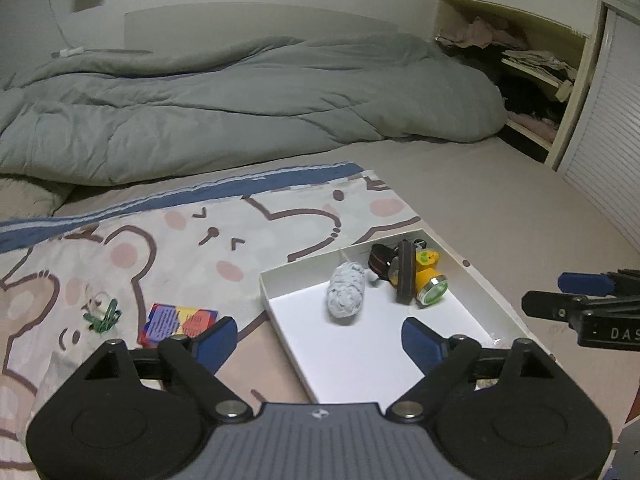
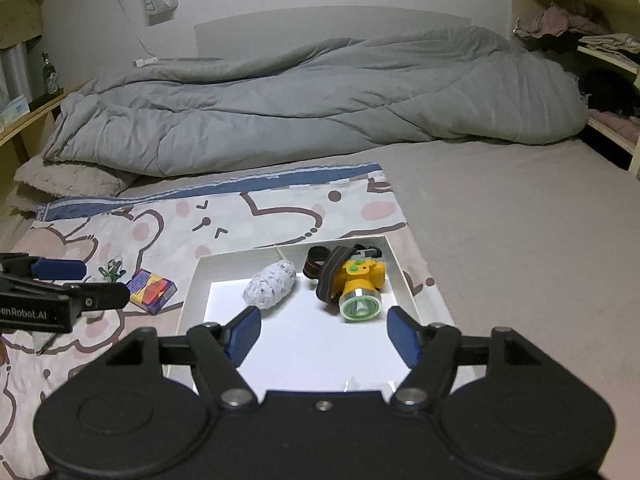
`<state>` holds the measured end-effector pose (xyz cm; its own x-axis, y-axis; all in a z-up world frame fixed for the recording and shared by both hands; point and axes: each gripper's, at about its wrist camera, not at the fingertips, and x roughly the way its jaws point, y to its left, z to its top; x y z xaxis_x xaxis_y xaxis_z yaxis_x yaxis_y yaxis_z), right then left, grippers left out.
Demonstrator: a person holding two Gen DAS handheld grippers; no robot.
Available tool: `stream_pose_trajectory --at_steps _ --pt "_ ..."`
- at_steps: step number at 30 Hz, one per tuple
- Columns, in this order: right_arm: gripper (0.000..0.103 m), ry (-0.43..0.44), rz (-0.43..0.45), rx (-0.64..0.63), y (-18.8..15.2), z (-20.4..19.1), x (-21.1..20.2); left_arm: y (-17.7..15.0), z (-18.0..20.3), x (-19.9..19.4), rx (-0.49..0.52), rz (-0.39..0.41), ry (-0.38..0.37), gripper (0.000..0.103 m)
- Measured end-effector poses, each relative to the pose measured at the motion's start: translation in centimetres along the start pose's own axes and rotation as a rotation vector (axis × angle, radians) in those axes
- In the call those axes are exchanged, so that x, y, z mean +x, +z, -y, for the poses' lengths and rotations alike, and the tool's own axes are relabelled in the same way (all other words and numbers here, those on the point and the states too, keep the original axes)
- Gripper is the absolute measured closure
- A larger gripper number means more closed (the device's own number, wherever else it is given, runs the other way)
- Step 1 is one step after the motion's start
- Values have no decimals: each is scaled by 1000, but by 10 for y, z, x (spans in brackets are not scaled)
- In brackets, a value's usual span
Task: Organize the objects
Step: 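Withdraw both tools from the box toward the grey pouch and card box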
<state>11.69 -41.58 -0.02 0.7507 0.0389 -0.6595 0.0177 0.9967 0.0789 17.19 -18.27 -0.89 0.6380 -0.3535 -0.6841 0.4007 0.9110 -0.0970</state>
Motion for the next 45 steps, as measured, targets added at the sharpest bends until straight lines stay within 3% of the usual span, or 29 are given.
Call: stream_pose_trajectory --at_steps 9,22,45 --pt "23 -39 -11 4 -18 -5 -9 -16 -8 -4 -14 6 6 4" --pt "0 -96 1 34 -33 2 -10 -34 -22 2 -37 -12 52 0" --pt "0 -86 2 39 -33 -8 -2 -37 -30 5 -55 -15 72 0"
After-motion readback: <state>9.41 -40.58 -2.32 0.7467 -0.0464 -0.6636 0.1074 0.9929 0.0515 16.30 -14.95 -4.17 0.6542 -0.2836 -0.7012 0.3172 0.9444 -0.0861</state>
